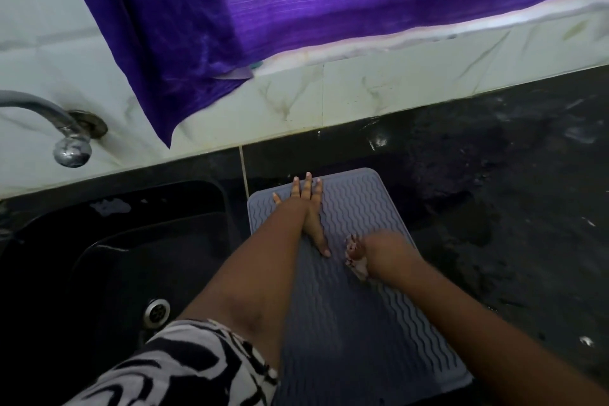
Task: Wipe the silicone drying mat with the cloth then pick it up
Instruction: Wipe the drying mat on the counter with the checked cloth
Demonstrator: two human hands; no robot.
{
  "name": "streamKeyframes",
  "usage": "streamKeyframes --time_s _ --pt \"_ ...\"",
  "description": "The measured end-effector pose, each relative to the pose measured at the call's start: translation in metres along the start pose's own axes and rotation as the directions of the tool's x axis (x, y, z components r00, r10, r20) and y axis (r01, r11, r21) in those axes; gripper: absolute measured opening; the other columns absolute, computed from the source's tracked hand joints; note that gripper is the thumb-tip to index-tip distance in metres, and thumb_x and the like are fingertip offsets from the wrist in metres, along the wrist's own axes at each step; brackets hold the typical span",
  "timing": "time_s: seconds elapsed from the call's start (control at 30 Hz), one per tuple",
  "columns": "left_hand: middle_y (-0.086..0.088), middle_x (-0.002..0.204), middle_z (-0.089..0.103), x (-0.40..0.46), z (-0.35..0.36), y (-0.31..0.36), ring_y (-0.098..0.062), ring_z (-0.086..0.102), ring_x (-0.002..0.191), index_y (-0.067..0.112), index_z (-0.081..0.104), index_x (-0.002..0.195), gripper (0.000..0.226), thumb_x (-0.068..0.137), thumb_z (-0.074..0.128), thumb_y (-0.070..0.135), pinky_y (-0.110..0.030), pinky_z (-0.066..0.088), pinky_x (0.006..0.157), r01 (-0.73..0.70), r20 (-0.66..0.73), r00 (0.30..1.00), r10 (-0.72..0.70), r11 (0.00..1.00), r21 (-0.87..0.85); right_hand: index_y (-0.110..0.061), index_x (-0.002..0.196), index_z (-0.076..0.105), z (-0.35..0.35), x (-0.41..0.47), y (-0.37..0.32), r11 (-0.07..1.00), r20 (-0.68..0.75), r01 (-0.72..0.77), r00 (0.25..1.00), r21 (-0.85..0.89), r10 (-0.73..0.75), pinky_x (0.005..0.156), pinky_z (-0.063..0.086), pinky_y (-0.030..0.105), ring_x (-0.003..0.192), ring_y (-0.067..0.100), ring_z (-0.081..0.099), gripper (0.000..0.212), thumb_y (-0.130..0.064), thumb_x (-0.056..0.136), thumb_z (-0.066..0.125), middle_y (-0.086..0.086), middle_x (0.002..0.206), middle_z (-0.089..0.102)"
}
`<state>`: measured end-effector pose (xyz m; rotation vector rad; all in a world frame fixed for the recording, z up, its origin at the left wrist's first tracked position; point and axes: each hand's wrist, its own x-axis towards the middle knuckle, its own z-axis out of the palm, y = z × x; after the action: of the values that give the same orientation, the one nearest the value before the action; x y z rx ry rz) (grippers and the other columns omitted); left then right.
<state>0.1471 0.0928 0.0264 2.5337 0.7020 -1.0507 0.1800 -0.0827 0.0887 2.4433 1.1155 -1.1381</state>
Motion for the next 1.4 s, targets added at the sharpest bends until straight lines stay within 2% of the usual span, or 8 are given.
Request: streamKeyframes --time_s 0.1,0.2,0.43,0.6,0.8,0.93,1.1,1.4 --pt "-0.001 0.146 -0.048 -0.002 0.002 0.001 -0.028 -0.040 0.137 0.022 -0.039 0.142 0.164 0.046 0.089 0.059 -0.073 -0.011 0.106 0.026 -0.016 1.000 -0.026 1.000 -0.002 -0.010 0.112 0.070 -0.044 0.017 0.004 0.962 -0.237 0.111 0.970 0.251 -0.051 0.081 0.049 0.023 0.109 0.022 0.063 0.026 -0.018 0.089 0.061 0.009 0.115 0.069" --pt "-0.001 0.145 -0.049 -0.003 0.003 0.000 -0.027 -0.042 0.136 0.022 -0.036 0.142 0.161 0.047 0.089 0.059 -0.072 -0.012 0.106 0.024 -0.015 1.000 -0.024 1.000 -0.013 -0.017 0.131 0.059 -0.067 0.056 -0.011 0.988 -0.367 0.100 0.929 0.115 -0.051 0.098 0.048 0.034 0.119 0.029 0.057 0.040 -0.022 0.091 0.055 0.012 0.132 0.060" --pt "0.001 0.147 -0.048 0.002 0.006 -0.002 -0.027 -0.041 0.137 0.024 -0.036 0.143 0.162 0.045 0.089 0.058 -0.075 -0.012 0.104 -0.005 -0.049 0.999 0.003 0.999 -0.045 -0.021 0.154 0.014 0.014 0.062 -0.002 0.967 -0.263 0.076 0.954 -0.244 -0.142 0.117 0.019 0.054 0.145 0.033 0.016 0.071 -0.032 0.093 0.049 0.005 0.161 0.014" --pt "0.002 0.147 -0.047 -0.001 0.008 -0.003 -0.027 -0.041 0.136 0.025 -0.034 0.145 0.160 0.047 0.088 0.057 -0.075 -0.016 0.102 -0.034 -0.057 0.998 0.029 0.996 -0.077 -0.019 0.153 0.021 0.071 -0.022 0.010 0.986 -0.228 0.080 0.967 -0.149 -0.113 0.119 0.020 0.041 0.144 0.030 0.024 0.059 -0.028 0.098 0.041 0.003 0.160 0.022" --pt "-0.003 0.155 -0.034 -0.027 0.019 0.013 -0.023 -0.029 0.143 0.022 -0.030 0.147 0.143 0.065 0.087 0.033 -0.063 -0.015 0.108 -0.181 -0.228 0.961 0.157 0.979 -0.091 -0.011 0.112 0.072 0.016 -0.033 0.017 0.990 -0.235 0.092 0.970 0.105 -0.066 0.089 0.048 0.027 0.106 0.021 0.062 0.028 -0.011 0.085 0.063 0.007 0.115 0.068" --pt "-0.001 0.160 -0.023 -0.038 0.064 0.027 -0.023 -0.020 0.147 0.026 -0.010 0.154 0.100 0.088 0.064 0.041 -0.059 -0.012 0.113 -0.208 -0.195 0.962 0.191 0.976 -0.067 -0.016 0.126 0.063 0.009 0.002 0.016 0.950 -0.426 0.220 0.898 0.220 -0.109 0.097 0.042 0.026 0.114 0.022 0.059 0.036 -0.018 0.091 0.060 0.010 0.127 0.065" --pt "0.002 0.155 -0.035 -0.034 0.078 0.023 -0.023 -0.027 0.145 0.028 -0.022 0.150 0.097 0.092 0.050 0.055 -0.057 -0.013 0.114 -0.191 -0.164 0.968 0.189 0.982 0.001 -0.024 0.152 0.025 0.077 -0.007 0.023 0.976 -0.407 0.151 0.891 -0.155 -0.203 0.121 0.012 0.035 0.148 0.030 0.012 0.056 -0.025 0.099 0.044 0.001 0.163 0.013" --pt "0.002 0.158 -0.027 -0.050 0.079 0.032 -0.024 -0.021 0.147 0.028 -0.015 0.153 0.095 0.090 0.049 0.060 -0.060 -0.009 0.114 -0.130 -0.233 0.965 0.124 0.992 -0.011 -0.030 0.151 0.026 0.160 -0.119 0.035 0.988 -0.268 0.090 0.956 -0.124 -0.121 0.118 0.020 0.041 0.145 0.028 0.017 0.058 -0.027 0.097 0.046 -0.003 0.161 0.018"
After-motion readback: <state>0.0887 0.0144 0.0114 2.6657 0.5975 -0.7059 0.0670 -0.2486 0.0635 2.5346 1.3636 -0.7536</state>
